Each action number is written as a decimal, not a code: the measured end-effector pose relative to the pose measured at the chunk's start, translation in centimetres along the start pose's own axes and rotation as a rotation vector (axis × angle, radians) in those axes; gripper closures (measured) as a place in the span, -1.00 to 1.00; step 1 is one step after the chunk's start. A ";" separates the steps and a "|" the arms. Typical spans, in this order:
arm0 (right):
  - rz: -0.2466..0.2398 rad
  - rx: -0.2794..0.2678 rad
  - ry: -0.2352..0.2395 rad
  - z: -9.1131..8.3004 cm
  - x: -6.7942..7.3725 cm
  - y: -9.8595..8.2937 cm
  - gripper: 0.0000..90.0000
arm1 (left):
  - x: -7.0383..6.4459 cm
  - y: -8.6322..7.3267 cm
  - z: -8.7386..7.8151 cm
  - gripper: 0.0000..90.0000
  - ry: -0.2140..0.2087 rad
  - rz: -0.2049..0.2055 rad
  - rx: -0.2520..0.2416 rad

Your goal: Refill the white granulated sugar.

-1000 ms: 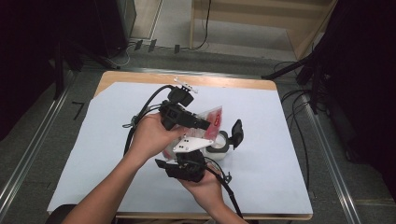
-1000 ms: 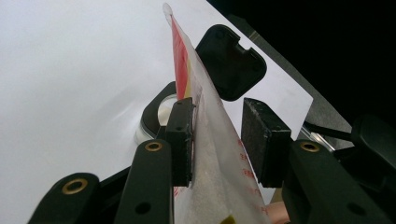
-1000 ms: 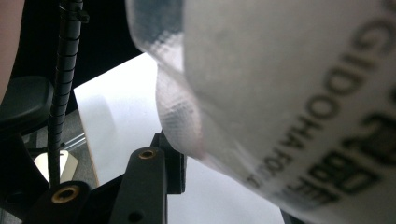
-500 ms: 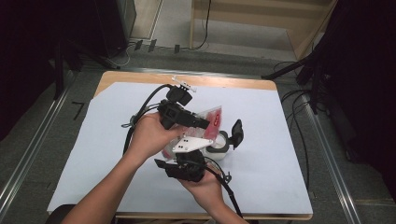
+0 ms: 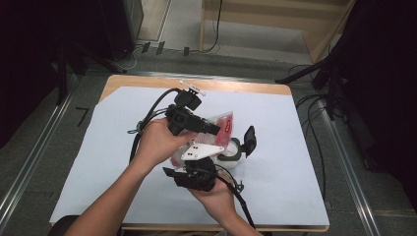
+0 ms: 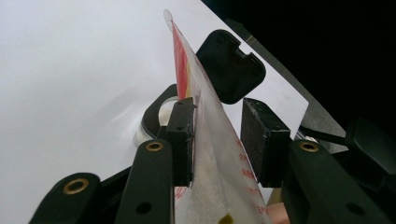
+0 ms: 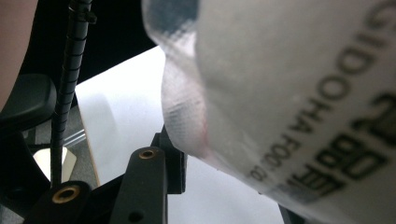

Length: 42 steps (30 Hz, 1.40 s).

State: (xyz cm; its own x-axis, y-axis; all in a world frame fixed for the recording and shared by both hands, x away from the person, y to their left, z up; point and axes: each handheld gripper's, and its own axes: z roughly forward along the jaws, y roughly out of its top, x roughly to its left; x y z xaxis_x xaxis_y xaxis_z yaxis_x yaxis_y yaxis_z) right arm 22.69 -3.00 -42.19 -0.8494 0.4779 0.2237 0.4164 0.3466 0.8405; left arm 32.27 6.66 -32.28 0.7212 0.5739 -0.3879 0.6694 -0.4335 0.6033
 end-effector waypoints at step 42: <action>-0.024 0.019 -0.015 0.5 0.1 -0.5 0.34 | 0.1 -0.3 0.1 0.46 0.014 -0.006 0.046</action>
State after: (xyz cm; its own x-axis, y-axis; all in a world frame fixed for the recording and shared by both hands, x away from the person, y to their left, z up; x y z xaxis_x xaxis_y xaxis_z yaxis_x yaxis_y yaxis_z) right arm 22.59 -2.67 -42.82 -0.8545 0.4810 0.1961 0.4020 0.3732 0.8362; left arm 32.13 6.78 -32.61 0.7150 0.5862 -0.3810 0.6811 -0.4613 0.5685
